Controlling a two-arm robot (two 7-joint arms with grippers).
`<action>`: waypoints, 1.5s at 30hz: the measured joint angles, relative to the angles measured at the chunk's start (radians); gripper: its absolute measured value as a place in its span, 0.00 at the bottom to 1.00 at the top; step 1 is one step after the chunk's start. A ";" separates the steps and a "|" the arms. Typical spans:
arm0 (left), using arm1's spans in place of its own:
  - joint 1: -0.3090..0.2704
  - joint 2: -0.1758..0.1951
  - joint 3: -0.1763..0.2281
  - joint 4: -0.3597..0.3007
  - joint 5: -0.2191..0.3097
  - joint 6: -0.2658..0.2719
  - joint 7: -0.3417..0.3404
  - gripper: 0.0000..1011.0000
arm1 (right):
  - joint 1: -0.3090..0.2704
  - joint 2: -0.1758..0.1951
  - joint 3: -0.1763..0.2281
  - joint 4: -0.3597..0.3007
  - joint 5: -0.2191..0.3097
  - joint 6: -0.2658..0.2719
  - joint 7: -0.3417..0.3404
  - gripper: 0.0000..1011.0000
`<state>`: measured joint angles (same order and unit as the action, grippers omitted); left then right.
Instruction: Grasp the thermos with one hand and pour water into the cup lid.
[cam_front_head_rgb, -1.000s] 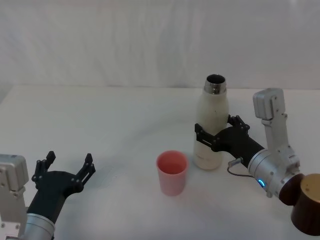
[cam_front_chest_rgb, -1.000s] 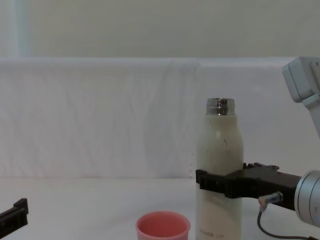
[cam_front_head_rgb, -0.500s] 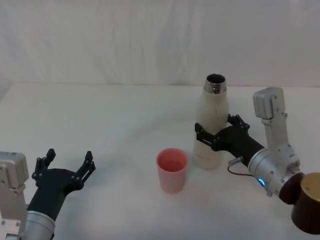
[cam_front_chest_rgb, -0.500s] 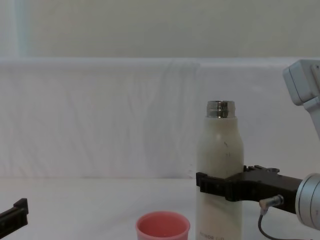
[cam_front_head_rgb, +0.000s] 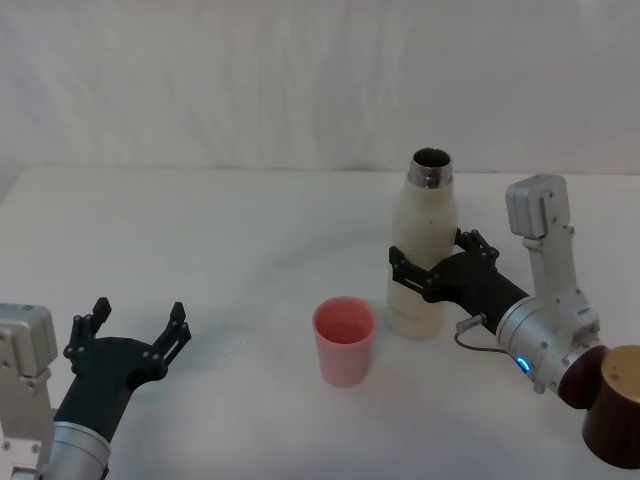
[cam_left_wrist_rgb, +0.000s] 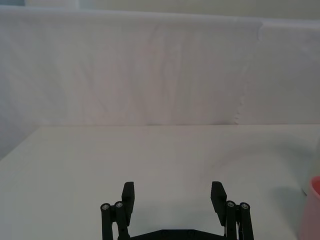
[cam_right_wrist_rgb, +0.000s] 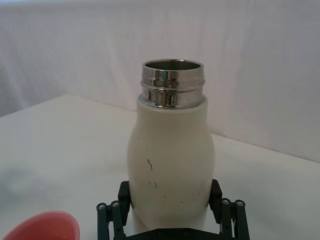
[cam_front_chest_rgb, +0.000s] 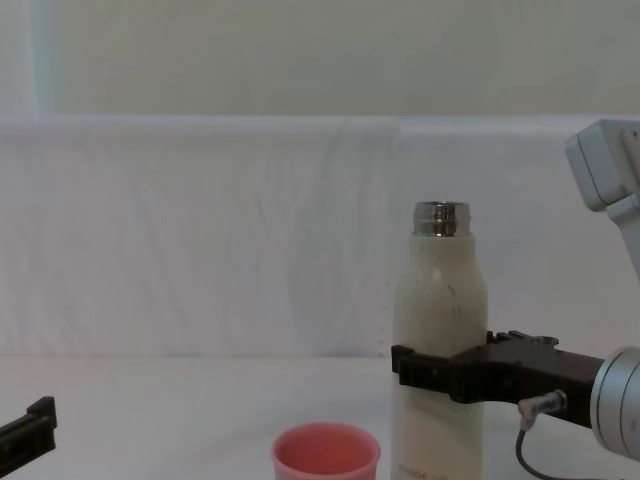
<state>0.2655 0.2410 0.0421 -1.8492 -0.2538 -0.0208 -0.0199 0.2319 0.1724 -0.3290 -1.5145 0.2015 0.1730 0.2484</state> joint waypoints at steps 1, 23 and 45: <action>0.000 0.000 0.000 0.000 0.000 0.000 0.000 0.99 | 0.000 0.000 0.000 0.000 0.000 0.000 0.000 0.96; 0.000 0.000 0.000 0.000 0.000 0.000 0.000 0.99 | 0.000 0.000 0.001 0.000 -0.001 0.001 0.001 0.99; 0.000 0.000 0.000 0.000 0.000 0.000 0.000 0.99 | -0.021 0.019 0.011 -0.020 0.025 -0.010 0.015 0.99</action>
<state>0.2655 0.2409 0.0422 -1.8492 -0.2538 -0.0208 -0.0199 0.2108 0.1912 -0.3183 -1.5343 0.2264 0.1634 0.2630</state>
